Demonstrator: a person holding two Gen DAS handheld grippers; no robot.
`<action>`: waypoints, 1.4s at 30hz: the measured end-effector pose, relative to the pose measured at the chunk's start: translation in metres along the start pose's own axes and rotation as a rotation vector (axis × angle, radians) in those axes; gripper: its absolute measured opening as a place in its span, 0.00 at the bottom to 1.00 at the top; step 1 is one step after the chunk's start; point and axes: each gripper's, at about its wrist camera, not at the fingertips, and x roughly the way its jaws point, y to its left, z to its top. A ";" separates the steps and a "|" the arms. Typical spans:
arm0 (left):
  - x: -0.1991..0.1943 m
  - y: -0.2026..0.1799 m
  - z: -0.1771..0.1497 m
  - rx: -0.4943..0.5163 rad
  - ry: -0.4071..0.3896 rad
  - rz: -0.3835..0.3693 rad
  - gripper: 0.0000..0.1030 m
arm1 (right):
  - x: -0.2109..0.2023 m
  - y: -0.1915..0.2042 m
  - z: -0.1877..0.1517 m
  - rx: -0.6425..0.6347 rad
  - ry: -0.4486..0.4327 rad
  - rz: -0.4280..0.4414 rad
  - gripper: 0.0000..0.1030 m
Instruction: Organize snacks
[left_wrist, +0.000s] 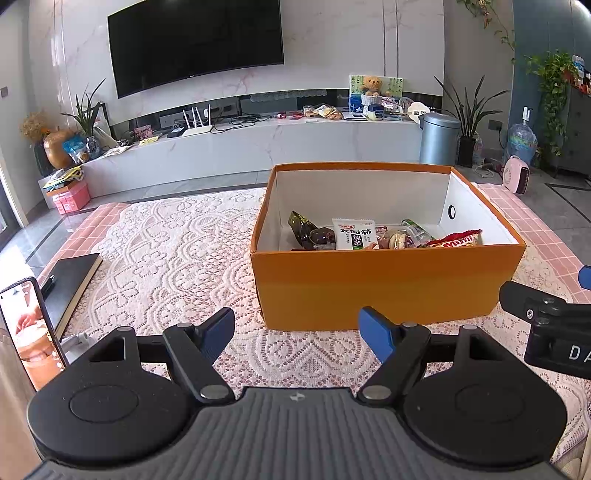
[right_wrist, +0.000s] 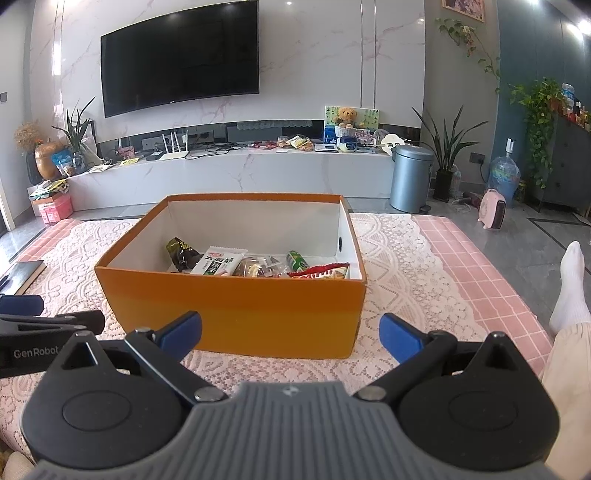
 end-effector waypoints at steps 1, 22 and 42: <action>0.000 0.000 0.000 0.000 0.001 0.000 0.87 | 0.000 0.000 0.000 0.000 0.001 0.001 0.96; 0.003 0.002 -0.002 -0.002 0.013 -0.005 0.87 | 0.002 -0.001 -0.002 -0.001 0.012 -0.005 0.96; 0.003 0.001 -0.003 -0.005 0.018 -0.014 0.87 | 0.002 0.000 -0.001 -0.003 0.013 -0.004 0.96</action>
